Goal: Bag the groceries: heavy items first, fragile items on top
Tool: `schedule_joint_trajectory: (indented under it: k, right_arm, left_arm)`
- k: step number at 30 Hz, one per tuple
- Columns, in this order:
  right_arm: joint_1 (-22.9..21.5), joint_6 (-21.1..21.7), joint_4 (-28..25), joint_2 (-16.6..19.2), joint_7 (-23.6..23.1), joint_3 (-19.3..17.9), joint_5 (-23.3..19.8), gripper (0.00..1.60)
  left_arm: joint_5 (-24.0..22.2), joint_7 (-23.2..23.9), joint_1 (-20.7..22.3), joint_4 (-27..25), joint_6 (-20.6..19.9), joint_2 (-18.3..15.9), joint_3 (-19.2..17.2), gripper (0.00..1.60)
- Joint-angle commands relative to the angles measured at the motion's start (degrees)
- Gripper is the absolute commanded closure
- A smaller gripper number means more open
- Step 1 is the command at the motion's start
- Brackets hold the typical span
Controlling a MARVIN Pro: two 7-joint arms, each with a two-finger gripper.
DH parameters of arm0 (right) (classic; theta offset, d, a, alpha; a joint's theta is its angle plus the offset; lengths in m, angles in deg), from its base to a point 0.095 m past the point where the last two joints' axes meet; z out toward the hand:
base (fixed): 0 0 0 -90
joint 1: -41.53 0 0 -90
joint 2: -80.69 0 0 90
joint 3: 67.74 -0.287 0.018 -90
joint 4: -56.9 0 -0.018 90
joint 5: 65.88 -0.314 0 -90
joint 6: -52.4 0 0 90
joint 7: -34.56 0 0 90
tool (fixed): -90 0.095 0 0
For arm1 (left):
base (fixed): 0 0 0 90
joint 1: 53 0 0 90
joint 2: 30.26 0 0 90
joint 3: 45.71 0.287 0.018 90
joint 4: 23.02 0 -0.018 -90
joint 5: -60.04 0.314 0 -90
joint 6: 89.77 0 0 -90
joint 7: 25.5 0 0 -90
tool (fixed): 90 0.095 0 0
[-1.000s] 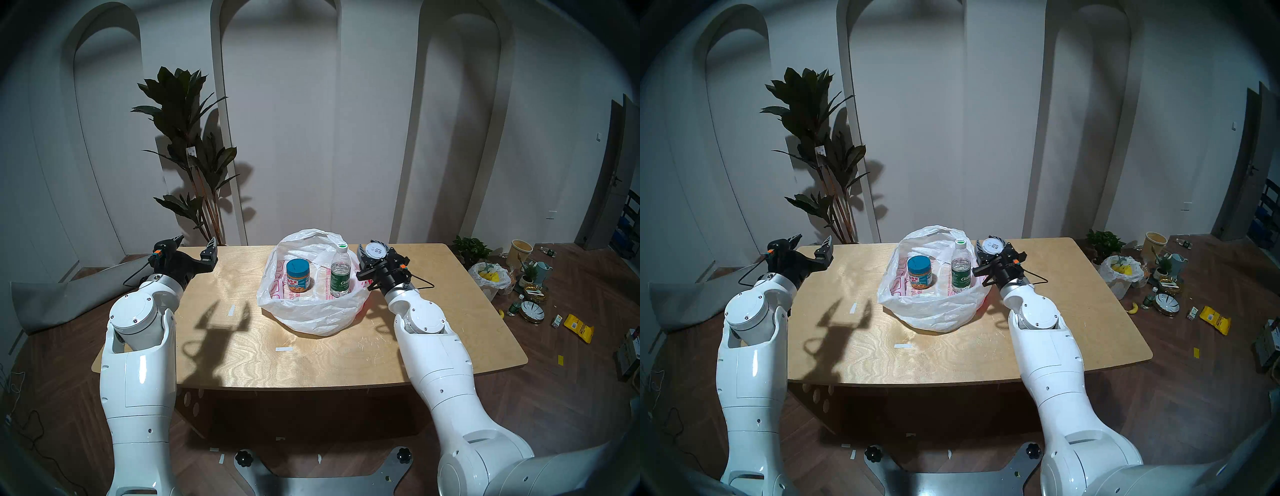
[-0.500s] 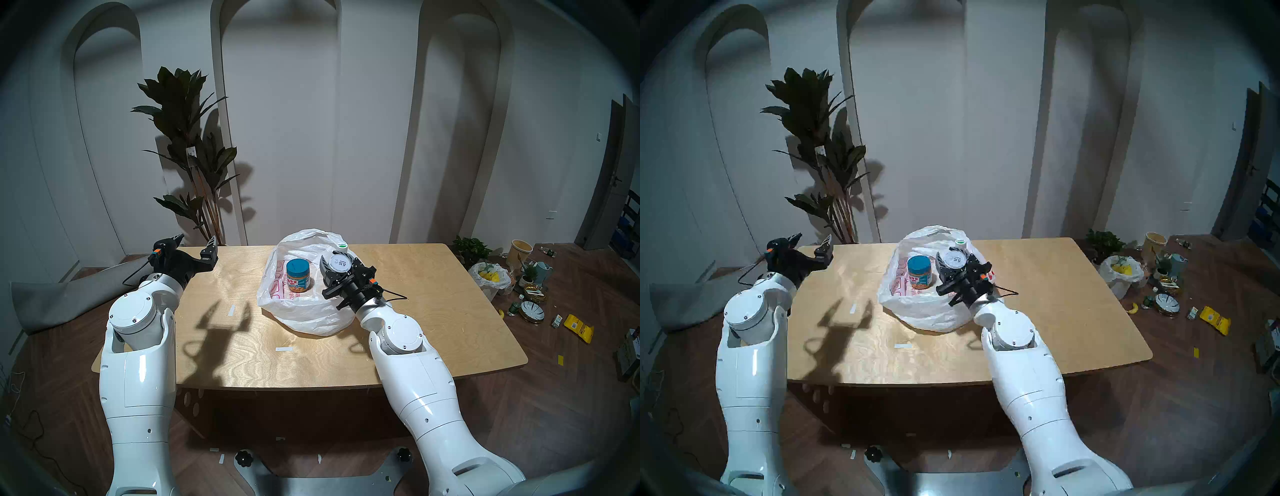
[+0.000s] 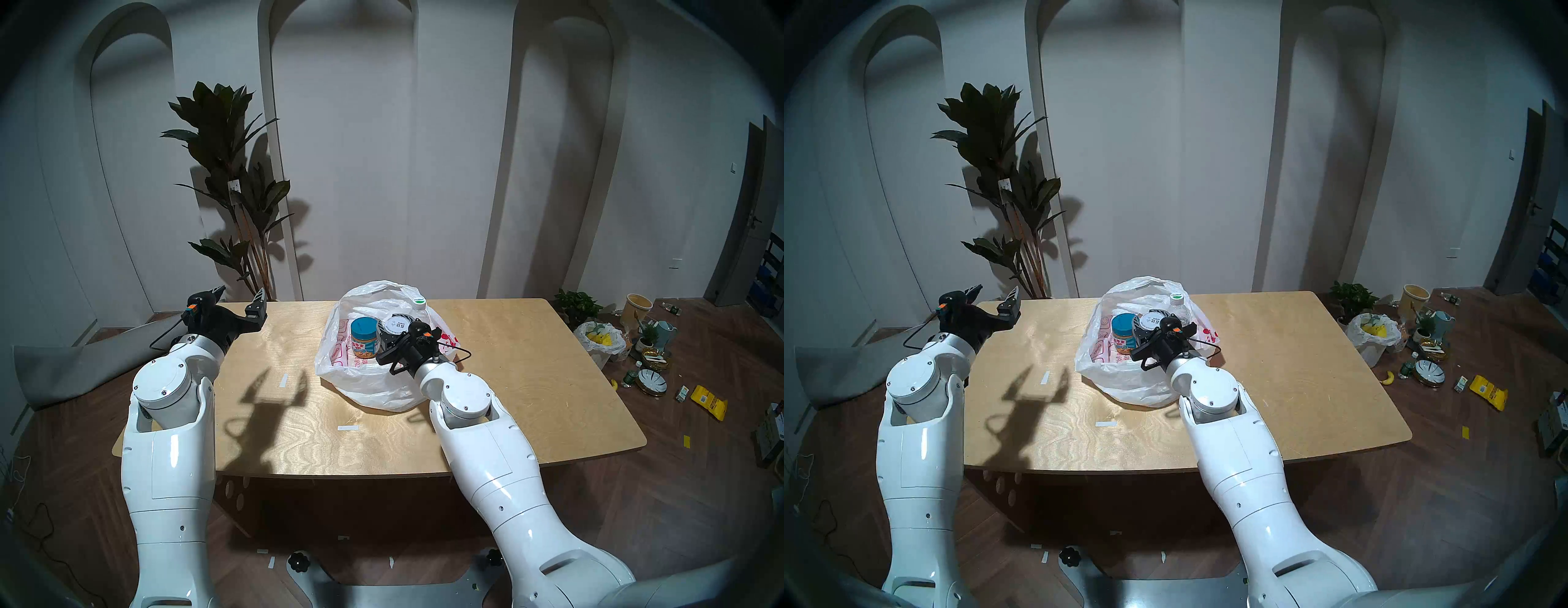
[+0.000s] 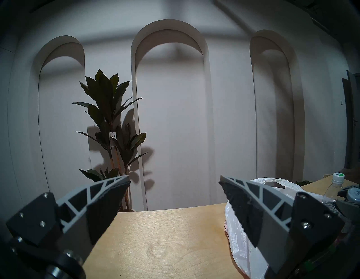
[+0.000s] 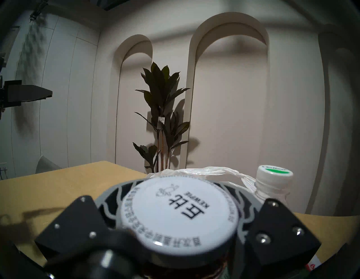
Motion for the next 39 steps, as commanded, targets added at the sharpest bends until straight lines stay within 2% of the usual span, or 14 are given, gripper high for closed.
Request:
schedule_joint_trajectory:
  k: [1, 2, 11, 12, 13, 20, 26, 27, 29, 39]
  right_arm:
    - [-7.2, 1.3, 3.8, -4.0, 2.5, 0.3, 2.4, 1.6]
    - [-6.2, 1.5, 3.3, -4.1, 3.2, 0.2, 2.7, 1.6]
    - [-11.8, 0.9, 17.2, -5.1, 5.6, -1.1, 4.6, 1.6]
    - [-10.7, 0.8, 16.8, -5.6, 6.2, -1.6, 4.9, 1.6]
    - [-12.2, 0.9, 18.9, -5.6, 6.3, -1.5, 4.8, 1.6]
    - [-15.1, 0.7, 24.2, -6.5, 7.7, -2.6, 5.0, 1.6]
    - [-18.8, -1.2, 30.5, -6.8, 8.6, -3.4, 5.0, 1.6]
    - [-18.1, -1.6, 29.9, -6.9, 8.8, -3.7, 5.1, 1.6]
    - [-19.4, -2.5, 32.0, -6.9, 8.9, -3.9, 5.0, 1.6]
    - [-25.1, -8.0, 42.8, -6.5, 9.9, -4.6, 5.0, 1.6]
  left_arm:
    - [0.0, 0.0, 0.7, -1.2, 0.3, -0.2, 0.1, 0.0]
    - [0.0, 0.0, 0.7, -1.2, 0.3, -0.2, 0.1, 0.0]
    - [-0.1, 0.0, 0.7, -1.2, 0.3, -0.3, 0.1, 0.0]
    - [-0.1, 0.0, 0.7, -1.2, 0.3, -0.3, 0.1, 0.0]
    - [-0.1, 0.0, 0.7, -1.2, 0.3, -0.3, 0.1, 0.0]
    - [-0.2, 0.0, 0.7, -1.1, 0.3, -0.4, 0.2, 0.0]
    - [-0.3, 0.0, 0.6, -1.2, 0.3, -0.4, 0.2, 0.0]
    - [-0.3, 0.0, 0.6, -1.2, 0.3, -0.4, 0.2, 0.0]
    - [-0.3, -0.1, 0.6, -1.2, 0.2, -0.4, 0.2, 0.0]
    - [-0.3, -0.1, 0.6, -1.3, 0.2, -0.5, 0.3, 0.0]
